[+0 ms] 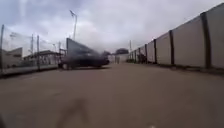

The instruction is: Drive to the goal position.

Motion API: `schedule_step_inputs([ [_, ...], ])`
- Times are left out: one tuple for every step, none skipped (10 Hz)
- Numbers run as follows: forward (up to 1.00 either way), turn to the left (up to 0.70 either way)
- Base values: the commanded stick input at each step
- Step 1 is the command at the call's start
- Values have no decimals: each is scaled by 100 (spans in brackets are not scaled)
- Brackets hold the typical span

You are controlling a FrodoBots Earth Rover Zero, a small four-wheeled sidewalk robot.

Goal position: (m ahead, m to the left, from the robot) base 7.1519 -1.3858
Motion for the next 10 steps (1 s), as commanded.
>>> schedule_step_inputs([
  [50, 0],
  [50, 0],
  [50, 0],
  [50, 0],
  [50, 0],
  [50, 0],
  [50, 0],
  [50, 0],
  [50, 0],
  [50, 0],
])
